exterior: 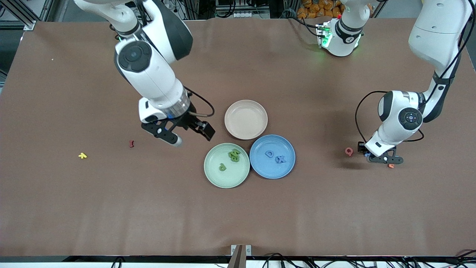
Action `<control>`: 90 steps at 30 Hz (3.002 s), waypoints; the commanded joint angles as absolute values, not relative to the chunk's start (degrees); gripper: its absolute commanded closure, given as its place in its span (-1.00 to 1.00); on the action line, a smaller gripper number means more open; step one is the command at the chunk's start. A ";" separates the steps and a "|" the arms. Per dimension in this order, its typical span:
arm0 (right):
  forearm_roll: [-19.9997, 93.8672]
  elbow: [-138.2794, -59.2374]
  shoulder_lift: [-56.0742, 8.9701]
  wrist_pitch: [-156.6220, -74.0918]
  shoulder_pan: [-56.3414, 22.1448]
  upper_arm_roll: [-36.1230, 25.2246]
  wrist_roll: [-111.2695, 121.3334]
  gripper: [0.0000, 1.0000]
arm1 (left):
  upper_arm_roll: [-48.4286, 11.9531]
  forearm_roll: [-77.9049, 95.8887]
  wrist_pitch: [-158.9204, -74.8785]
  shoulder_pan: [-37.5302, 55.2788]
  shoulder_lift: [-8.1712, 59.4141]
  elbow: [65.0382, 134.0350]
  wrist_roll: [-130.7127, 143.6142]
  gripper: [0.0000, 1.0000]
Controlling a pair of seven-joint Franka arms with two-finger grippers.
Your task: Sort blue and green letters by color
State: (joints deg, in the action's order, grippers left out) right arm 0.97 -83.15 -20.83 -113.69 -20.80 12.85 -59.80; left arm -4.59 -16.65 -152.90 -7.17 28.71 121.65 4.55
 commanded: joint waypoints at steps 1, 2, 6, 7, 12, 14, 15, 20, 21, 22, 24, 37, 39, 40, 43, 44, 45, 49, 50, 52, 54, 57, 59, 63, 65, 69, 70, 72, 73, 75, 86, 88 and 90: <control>0.97 -85.17 -15.13 -108.38 -18.55 14.33 -53.01 -1.00 | -4.57 -15.64 -153.72 -7.21 29.27 122.17 4.22 0.91; 0.97 -85.17 -14.25 -107.06 -18.20 14.33 -51.61 -1.00 | -4.57 -15.64 -153.72 -7.21 29.27 122.17 4.13 0.92; 0.97 -85.08 -11.17 -103.19 -16.00 14.41 -45.10 -1.00 | -4.57 -15.64 -153.72 -7.03 29.01 122.17 3.87 0.98; 1.05 -85.08 -10.47 -102.31 -15.30 14.50 -43.87 -1.00 | -4.57 -15.64 -153.72 -6.94 28.83 122.17 3.78 0.99; 1.14 -85.17 -6.77 -97.57 -12.31 14.68 -35.88 -1.00 | -4.57 -15.64 -153.28 -6.68 27.60 121.90 3.95 1.00; 1.14 -85.17 -5.37 -95.63 -10.99 14.68 -32.62 -1.00 | -4.57 -15.64 -153.02 -6.59 27.25 121.82 4.13 1.00; 1.14 -85.25 -4.75 -94.75 -10.38 14.59 -31.04 -1.00 | -4.66 -15.64 -152.58 -6.59 26.99 121.82 4.13 1.00; 1.75 -85.34 -2.20 -91.50 -8.09 13.54 -22.96 -1.00 | -4.57 -15.64 -149.51 -5.71 25.32 121.29 4.13 1.00; 2.54 -85.34 -1.85 -90.89 -7.74 12.75 -21.29 -1.00 | -4.57 -15.64 -148.89 -5.71 25.05 121.20 4.13 1.00; 3.51 -85.34 -1.50 -90.44 -7.47 11.79 -19.88 -1.00 | -4.66 -15.64 -148.45 -5.45 24.79 121.11 4.22 1.00; 5.18 -85.34 -0.71 -89.83 -7.03 9.50 -16.89 -1.00 | -4.57 -15.47 -148.10 -4.49 24.09 121.11 4.57 1.00; 5.54 -85.52 1.32 -87.36 -0.44 6.51 -4.22 -1.00 | -4.57 -9.05 -142.56 5.17 21.53 118.66 12.81 1.00; 5.54 -85.52 1.41 -87.36 -0.09 5.54 -2.65 -1.00 | -4.57 -9.05 -141.60 7.20 21.62 117.52 16.07 1.00; 5.54 -85.52 1.41 -87.36 -0.09 4.93 -1.59 -1.00 | -4.57 -9.05 -140.98 8.16 21.71 116.90 17.48 1.00; 5.19 -85.52 1.41 -86.93 0.09 3.43 1.14 -1.00 | -4.57 -8.88 -135.74 14.81 23.19 111.57 28.05 1.00; 5.19 -85.52 1.41 -86.92 0.09 3.34 1.14 -1.00 | -4.57 -8.88 -135.36 15.38 23.29 111.01 28.91 1.00; 5.19 -85.52 1.41 -86.92 0.09 3.34 1.14 -1.00 | -4.57 -8.88 -135.00 15.99 23.47 110.40 29.87 1.00; 5.10 -85.61 1.41 -86.92 0.00 3.08 1.23 -1.00 | -4.57 -8.88 -133.95 17.84 24.43 108.64 33.30 1.00; 5.01 -85.61 1.41 -86.92 -0.09 2.99 1.23 -1.00 | -4.57 -8.88 -133.86 18.19 24.61 108.28 34.01 1.00; 4.92 -85.69 1.41 -86.84 -0.44 2.38 1.32 -1.00 | -4.57 -8.88 -133.77 19.59 25.31 107.32 36.37 1.00; 4.66 -85.78 1.41 -86.57 -0.44 2.29 1.32 -1.00 | -4.57 -8.44 -133.68 20.91 26.01 106.44 38.75 1.00; 4.40 -85.87 1.41 -86.05 -0.62 2.29 1.23 -1.00 | -4.57 -7.21 -133.51 22.84 27.42 104.33 41.30 1.00; 4.22 -85.78 1.41 -86.04 -0.70 2.29 1.23 -1.00 | -4.57 -6.59 -133.51 23.64 28.30 103.19 42.88 1.00; 3.52 -85.78 1.41 -85.96 -0.53 2.20 1.06 -1.00 | -4.66 -6.50 -133.51 25.22 30.93 100.64 46.40 1.00; 2.47 -85.87 1.32 -85.78 -0.53 2.20 0.97 -1.00 | -4.75 -6.59 -133.51 26.27 32.34 99.41 48.50 1.00; 1.32 -86.39 1.23 -84.90 -0.53 2.20 0.79 -1.00 | -4.92 -6.94 -133.51 27.77 34.54 97.30 51.76 1.00; 1.32 -86.74 1.23 -84.90 -0.53 2.20 0.79 -1.00 | -4.92 -7.03 -133.51 28.12 34.80 97.12 52.29 1.00; 1.32 -87.10 1.32 -84.90 -0.44 2.20 0.88 -1.00 | -4.92 -7.12 -133.51 28.39 35.15 96.33 52.73 1.00; 1.32 -87.36 1.32 -84.90 -0.44 2.20 0.97 -1.00 | -4.92 -7.12 -133.51 28.39 35.33 96.33 52.91 1.00; 1.32 -87.45 1.32 -84.90 -0.44 2.28 1.14 -1.00 | -4.92 -7.21 -133.51 28.39 35.51 96.24 53.17 1.00; 1.32 -88.77 1.32 -85.60 -0.70 2.29 1.14 -1.00 | -4.92 -7.47 -133.51 28.04 35.60 96.24 53.17 -1.00; 1.32 -89.12 1.32 -85.78 -0.70 2.37 1.14 -1.00 | -4.92 -7.47 -133.51 27.95 35.60 96.24 53.09 -1.00; 1.23 -89.21 1.41 -85.96 -0.70 2.37 1.14 -1.00 | -4.92 -7.47 -133.51 27.86 35.60 96.24 53.09 -1.00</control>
State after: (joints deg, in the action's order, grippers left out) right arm 2.01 -86.99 -0.30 -84.94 -0.68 2.24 0.51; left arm -4.98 -7.77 -134.74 27.92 35.10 97.56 52.38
